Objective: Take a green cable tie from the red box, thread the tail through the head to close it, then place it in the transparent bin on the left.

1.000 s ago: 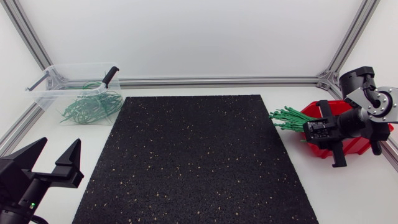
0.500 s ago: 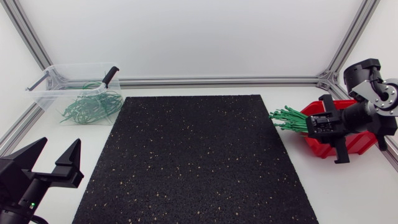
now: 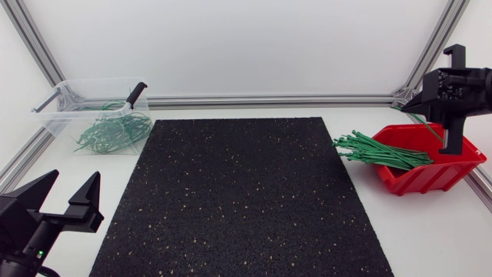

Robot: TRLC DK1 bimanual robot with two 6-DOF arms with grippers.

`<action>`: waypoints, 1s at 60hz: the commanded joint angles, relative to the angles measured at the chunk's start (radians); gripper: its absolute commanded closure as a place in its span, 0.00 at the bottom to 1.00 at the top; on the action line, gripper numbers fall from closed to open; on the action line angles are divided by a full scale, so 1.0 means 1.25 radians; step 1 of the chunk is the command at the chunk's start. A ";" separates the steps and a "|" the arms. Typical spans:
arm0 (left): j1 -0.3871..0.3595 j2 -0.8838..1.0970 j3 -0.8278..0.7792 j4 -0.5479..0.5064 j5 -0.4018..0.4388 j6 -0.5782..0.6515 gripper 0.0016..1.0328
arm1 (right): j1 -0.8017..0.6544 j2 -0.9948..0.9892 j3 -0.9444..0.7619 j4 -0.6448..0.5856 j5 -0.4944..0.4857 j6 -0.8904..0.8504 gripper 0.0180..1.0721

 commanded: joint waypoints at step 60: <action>-0.013 -0.007 -0.031 -0.013 0.004 -0.025 0.04 | 0.439 0.119 0.407 -0.138 -0.080 1.050 0.95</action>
